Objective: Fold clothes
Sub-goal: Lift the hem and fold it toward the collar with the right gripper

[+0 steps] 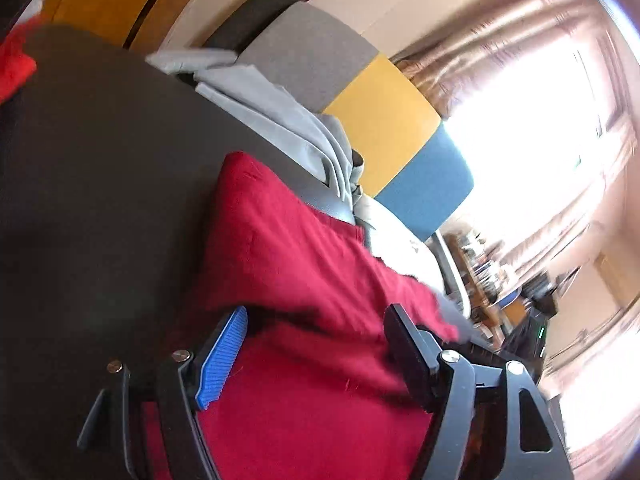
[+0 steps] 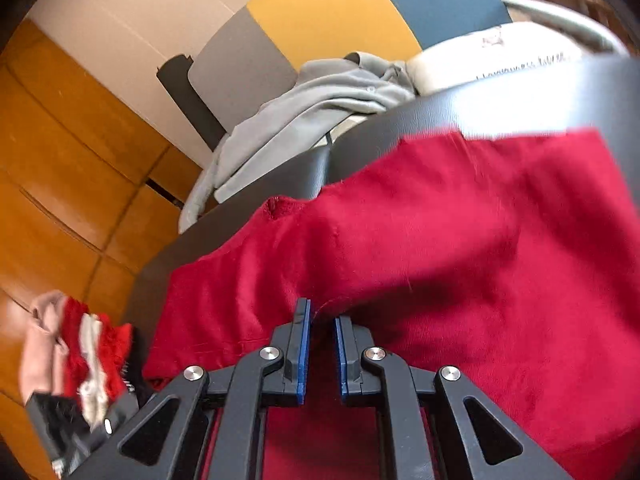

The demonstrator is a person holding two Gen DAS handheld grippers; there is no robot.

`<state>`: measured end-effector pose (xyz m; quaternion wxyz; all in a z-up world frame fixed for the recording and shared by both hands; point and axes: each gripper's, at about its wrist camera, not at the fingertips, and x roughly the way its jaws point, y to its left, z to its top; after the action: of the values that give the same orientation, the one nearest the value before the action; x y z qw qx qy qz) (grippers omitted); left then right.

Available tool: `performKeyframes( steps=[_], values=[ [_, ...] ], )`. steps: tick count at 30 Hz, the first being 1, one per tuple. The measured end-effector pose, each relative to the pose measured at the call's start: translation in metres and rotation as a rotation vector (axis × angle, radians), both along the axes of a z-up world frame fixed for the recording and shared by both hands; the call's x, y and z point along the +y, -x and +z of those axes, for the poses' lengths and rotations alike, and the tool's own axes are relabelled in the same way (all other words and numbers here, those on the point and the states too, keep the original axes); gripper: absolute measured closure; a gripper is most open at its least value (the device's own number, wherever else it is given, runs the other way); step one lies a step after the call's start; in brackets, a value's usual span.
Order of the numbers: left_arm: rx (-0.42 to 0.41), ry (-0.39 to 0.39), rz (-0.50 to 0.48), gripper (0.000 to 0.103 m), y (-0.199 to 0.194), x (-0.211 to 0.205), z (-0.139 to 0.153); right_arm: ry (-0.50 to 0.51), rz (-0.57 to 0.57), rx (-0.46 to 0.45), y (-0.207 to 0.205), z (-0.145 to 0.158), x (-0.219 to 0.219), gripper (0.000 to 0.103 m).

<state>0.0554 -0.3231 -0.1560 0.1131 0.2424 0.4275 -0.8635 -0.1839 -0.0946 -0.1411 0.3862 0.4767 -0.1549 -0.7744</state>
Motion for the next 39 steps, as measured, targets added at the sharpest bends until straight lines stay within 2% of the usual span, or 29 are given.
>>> performKeyframes(
  steps=[2, 4, 6, 7, 9, 12, 13, 14, 15, 16, 17, 20, 23, 26, 29, 33, 36, 39],
  values=[
    [-0.015, -0.076, 0.015, 0.029, 0.007, -0.010, -0.008, 0.066, -0.018, -0.026, 0.001, -0.004, 0.006, 0.087],
    [0.003, -0.139, 0.024, 0.029, 0.010, -0.016, -0.015, 0.139, -0.049, -0.064, 0.006, -0.008, 0.016, 0.078],
    [0.018, -0.186, 0.044, 0.029, 0.011, -0.022, -0.021, 0.230, -0.104, -0.098, 0.010, -0.010, 0.027, 0.055],
    [0.022, -0.205, 0.055, 0.028, 0.012, -0.023, -0.023, 0.269, -0.131, -0.110, 0.012, -0.009, 0.032, 0.052],
    [0.027, -0.234, 0.074, 0.027, 0.013, -0.027, -0.026, 0.325, -0.193, -0.130, 0.017, -0.008, 0.042, 0.049],
    [0.014, -0.255, 0.099, 0.027, 0.017, -0.031, -0.028, 0.337, -0.271, -0.149, 0.025, -0.011, 0.048, 0.049],
    [0.000, -0.256, 0.112, 0.027, 0.019, -0.032, -0.029, 0.335, -0.295, -0.153, 0.028, -0.012, 0.049, 0.050],
    [-0.014, -0.255, 0.127, 0.027, 0.020, -0.034, -0.030, 0.321, -0.316, -0.154, 0.032, -0.012, 0.048, 0.056],
    [-0.027, -0.253, 0.141, 0.030, 0.021, -0.036, -0.031, 0.294, -0.321, -0.159, 0.036, -0.013, 0.046, 0.069],
    [-0.041, -0.251, 0.156, 0.032, 0.022, -0.037, -0.032, 0.266, -0.324, -0.165, 0.039, -0.014, 0.043, 0.077],
    [-0.046, -0.247, 0.159, 0.038, 0.021, -0.038, -0.031, 0.238, -0.328, -0.170, 0.043, -0.015, 0.040, 0.093],
    [-0.042, -0.234, 0.162, 0.051, 0.020, -0.039, -0.029, 0.151, -0.252, -0.071, 0.043, 0.004, 0.032, 0.094],
    [0.000, -0.237, 0.133, 0.051, 0.017, -0.037, -0.027, 0.139, -0.193, 0.060, 0.030, 0.036, 0.037, 0.094],
    [0.015, -0.272, 0.079, 0.046, 0.015, -0.032, -0.030, 0.152, -0.192, 0.120, 0.009, 0.052, 0.057, 0.094],
    [0.011, -0.276, 0.075, 0.044, 0.006, -0.029, -0.035, 0.140, -0.218, 0.111, -0.005, 0.041, 0.078, 0.094],
    [0.025, -0.261, 0.072, 0.041, -0.010, -0.026, -0.032, 0.126, -0.262, -0.013, -0.001, -0.003, 0.091, 0.094],
    [0.071, -0.351, 0.127, 0.031, -0.030, -0.036, -0.039, 0.136, -0.263, -0.016, -0.004, -0.015, 0.095, 0.095],
    [0.120, -0.450, 0.155, 0.031, -0.041, -0.046, -0.046, 0.154, -0.260, -0.022, -0.004, -0.023, 0.098, 0.090]
  ],
)
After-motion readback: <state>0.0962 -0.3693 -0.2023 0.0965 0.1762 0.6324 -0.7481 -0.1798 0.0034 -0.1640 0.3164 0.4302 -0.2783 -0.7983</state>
